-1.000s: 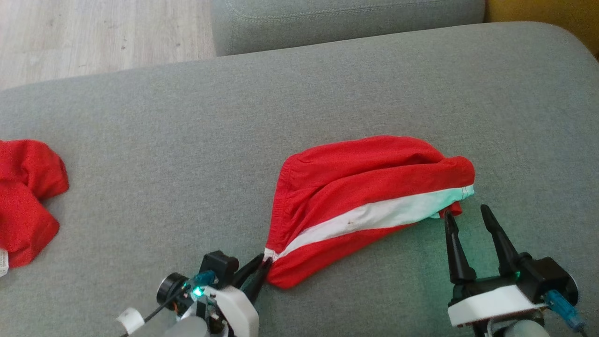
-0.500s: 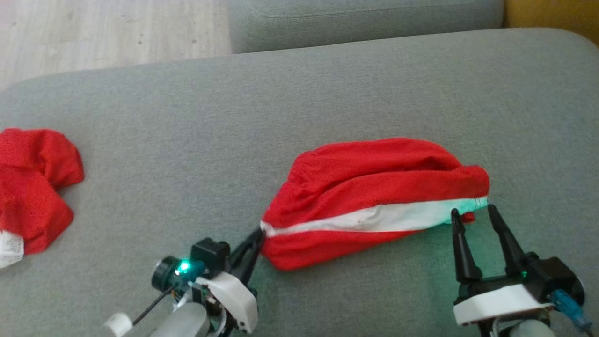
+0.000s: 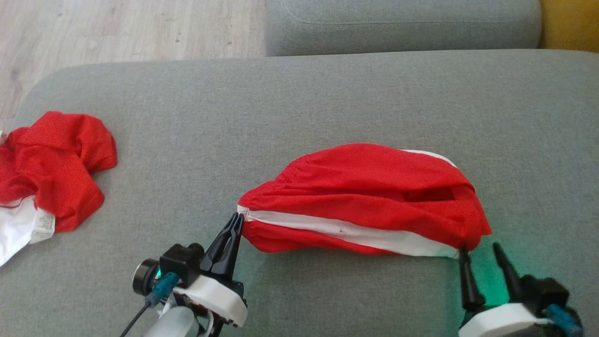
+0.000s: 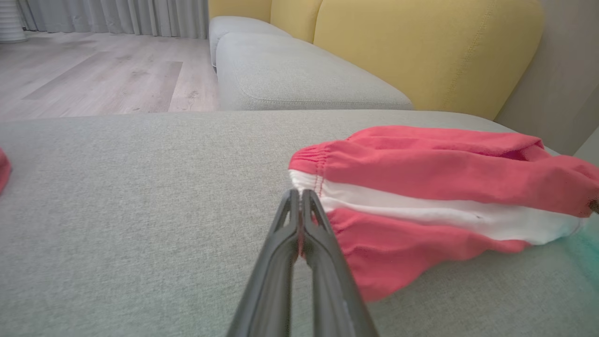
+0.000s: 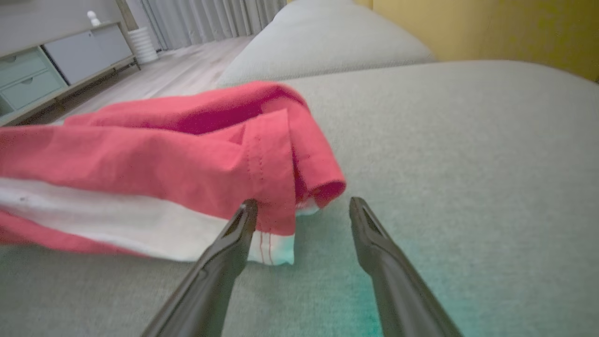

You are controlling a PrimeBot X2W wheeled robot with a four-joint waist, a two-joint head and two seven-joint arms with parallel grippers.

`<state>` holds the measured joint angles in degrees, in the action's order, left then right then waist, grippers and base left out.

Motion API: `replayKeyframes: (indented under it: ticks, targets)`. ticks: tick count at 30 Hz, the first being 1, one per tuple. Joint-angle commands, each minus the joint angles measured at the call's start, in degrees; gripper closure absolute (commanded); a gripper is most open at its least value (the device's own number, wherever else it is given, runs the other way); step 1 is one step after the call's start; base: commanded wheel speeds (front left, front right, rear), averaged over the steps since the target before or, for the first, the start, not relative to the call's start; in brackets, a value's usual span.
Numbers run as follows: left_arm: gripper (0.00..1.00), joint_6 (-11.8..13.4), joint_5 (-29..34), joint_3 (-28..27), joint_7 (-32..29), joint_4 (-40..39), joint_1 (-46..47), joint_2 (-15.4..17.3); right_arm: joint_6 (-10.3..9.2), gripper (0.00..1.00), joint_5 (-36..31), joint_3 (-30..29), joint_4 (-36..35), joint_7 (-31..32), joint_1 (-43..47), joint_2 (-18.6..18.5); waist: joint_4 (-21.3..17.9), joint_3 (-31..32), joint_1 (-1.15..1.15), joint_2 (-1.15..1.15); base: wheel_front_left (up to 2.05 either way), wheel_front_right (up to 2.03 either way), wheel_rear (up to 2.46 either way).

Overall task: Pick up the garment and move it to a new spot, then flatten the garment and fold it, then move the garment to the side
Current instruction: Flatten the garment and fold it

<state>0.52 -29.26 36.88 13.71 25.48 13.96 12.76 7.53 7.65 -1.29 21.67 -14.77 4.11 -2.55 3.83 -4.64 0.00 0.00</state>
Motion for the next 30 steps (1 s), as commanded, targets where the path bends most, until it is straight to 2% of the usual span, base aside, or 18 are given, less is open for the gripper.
replayKeyframes:
  ticks: [1,8,16,17,18,20,30]
  targets:
    - [1.00,0.3,-0.2,-2.5,0.6,-1.9,1.8,1.2,-0.04,0.00,0.3,1.8,-0.8,-0.2,-2.0,-0.3,0.2,0.0,0.00,0.00,0.00,0.00,0.00]
    - [1.00,0.3,-0.1,-2.4,0.8,-2.0,2.0,1.5,-0.04,0.00,0.4,6.7,6.6,-0.2,-2.9,-0.3,0.8,-0.2,0.00,0.00,0.00,0.00,0.00]
    - [1.00,0.6,0.2,-2.1,0.8,-1.7,2.5,1.8,-0.04,0.00,-1.2,6.8,9.6,-0.2,-4.9,-0.3,1.0,-0.6,0.00,0.00,0.00,0.00,0.00]
    - [1.00,0.6,0.2,-2.0,0.7,-1.6,2.5,1.9,-0.04,0.11,-1.5,6.8,10.0,-0.2,-5.0,-0.3,1.0,-0.6,0.00,0.00,0.00,0.00,0.00]
    - [1.00,0.6,0.1,-2.0,0.7,-1.6,2.6,2.0,-0.04,0.53,-1.6,6.9,10.6,-0.2,-5.1,-0.3,1.1,-0.5,0.00,0.00,0.00,0.00,0.00]
    - [1.00,0.6,0.1,-1.9,0.5,-1.7,2.6,2.2,-0.04,1.00,-1.5,7.1,11.3,-0.2,-5.3,-0.3,1.1,-0.4,0.00,0.00,0.00,0.00,0.00]
    - [1.00,0.6,-0.7,-1.8,0.4,-2.9,1.3,2.9,-0.04,1.00,1.6,11.8,8.6,-0.2,-1.9,-0.7,0.2,2.4,0.00,0.00,0.00,0.00,0.00]
